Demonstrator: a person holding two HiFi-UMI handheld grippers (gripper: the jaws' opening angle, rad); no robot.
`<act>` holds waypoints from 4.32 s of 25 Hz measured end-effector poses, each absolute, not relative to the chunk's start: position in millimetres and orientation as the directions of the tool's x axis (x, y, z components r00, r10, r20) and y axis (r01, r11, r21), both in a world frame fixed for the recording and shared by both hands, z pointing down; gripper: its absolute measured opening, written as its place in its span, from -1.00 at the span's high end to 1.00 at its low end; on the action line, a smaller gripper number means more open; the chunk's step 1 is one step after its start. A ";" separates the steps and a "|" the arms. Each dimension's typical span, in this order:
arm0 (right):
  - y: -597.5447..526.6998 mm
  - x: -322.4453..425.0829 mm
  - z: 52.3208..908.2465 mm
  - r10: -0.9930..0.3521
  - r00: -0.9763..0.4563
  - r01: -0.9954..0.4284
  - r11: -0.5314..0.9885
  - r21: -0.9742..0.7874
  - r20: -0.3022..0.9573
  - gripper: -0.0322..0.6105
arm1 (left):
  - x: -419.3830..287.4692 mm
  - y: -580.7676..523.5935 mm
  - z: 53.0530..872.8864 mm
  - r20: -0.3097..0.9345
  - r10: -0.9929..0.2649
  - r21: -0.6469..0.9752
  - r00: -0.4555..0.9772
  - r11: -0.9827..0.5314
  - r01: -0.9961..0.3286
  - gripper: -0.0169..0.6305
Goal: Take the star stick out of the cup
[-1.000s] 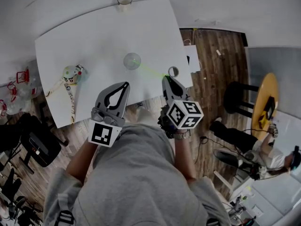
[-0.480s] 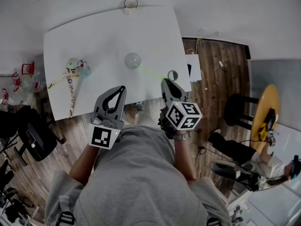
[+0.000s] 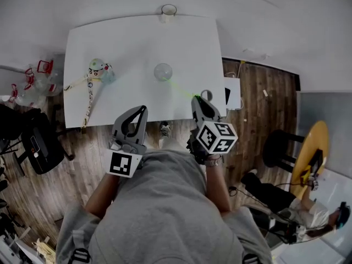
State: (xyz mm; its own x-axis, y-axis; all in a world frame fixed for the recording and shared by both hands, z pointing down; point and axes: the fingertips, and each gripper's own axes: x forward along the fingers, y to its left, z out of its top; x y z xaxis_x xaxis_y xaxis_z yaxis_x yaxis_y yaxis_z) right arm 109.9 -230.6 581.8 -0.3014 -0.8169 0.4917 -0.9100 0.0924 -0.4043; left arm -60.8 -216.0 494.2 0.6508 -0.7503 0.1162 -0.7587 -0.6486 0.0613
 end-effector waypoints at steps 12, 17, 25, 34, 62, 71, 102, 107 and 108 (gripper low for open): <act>-233.4 108.0 567.0 -0.809 -0.395 -0.895 0.232 -0.381 0.435 0.76 | -68.5 -199.3 479.2 0.063 -0.843 0.015 0.535 -0.535 -0.845 0.85; -230.5 113.1 558.9 -0.807 -0.421 -0.886 0.268 -0.378 0.415 0.76 | -63.5 -193.6 474.1 0.046 -0.858 0.009 0.512 -0.512 -0.859 0.85; -228.1 116.0 525.3 -0.815 -0.469 -0.864 0.342 -0.371 0.340 0.76 | -57.9 -191.5 462.0 0.016 -0.878 0.012 0.478 -0.478 -0.878 0.86; -231.3 118.4 503.4 -0.824 -0.493 -0.849 0.386 -0.360 0.278 0.76 | -56.9 -193.6 448.0 -0.023 -0.887 -0.025 0.461 -0.460 -0.887 0.85; -260.4 104.2 392.9 -0.855 -0.515 -0.845 0.494 -0.205 0.058 0.76 | -75.4 -232.2 351.3 -0.207 -0.879 -0.118 0.429 -0.413 -0.903 0.85; -256.1 107.3 384.9 -0.870 -0.493 -0.858 0.479 -0.186 0.032 0.76 | -75.4 -228.9 350.5 -0.195 -0.876 -0.126 0.441 -0.423 -0.897 0.85; -238.6 89.4 394.4 -0.850 -0.527 -0.828 0.515 -0.223 -0.007 0.76 | -72.2 -213.2 391.4 -0.142 -0.886 -0.072 0.441 -0.435 -0.897 0.85; -237.5 93.8 400.0 -0.853 -0.523 -0.831 0.508 -0.226 0.007 0.76 | -69.3 -211.8 395.5 -0.130 -0.890 -0.053 0.436 -0.433 -0.900 0.85; -237.4 93.6 400.7 -0.852 -0.524 -0.831 0.509 -0.226 0.009 0.76 | -69.8 -212.1 397.3 -0.130 -0.890 -0.061 0.436 -0.432 -0.900 0.85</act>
State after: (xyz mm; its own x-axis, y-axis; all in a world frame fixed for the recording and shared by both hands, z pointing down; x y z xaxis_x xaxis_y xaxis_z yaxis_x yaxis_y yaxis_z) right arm 93.6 -237.4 400.7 -0.5238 -0.8518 0.0087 -0.8309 0.5086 -0.2259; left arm -69.8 -212.1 397.3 0.4360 -0.8904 -0.1304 -0.8999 -0.4318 -0.0609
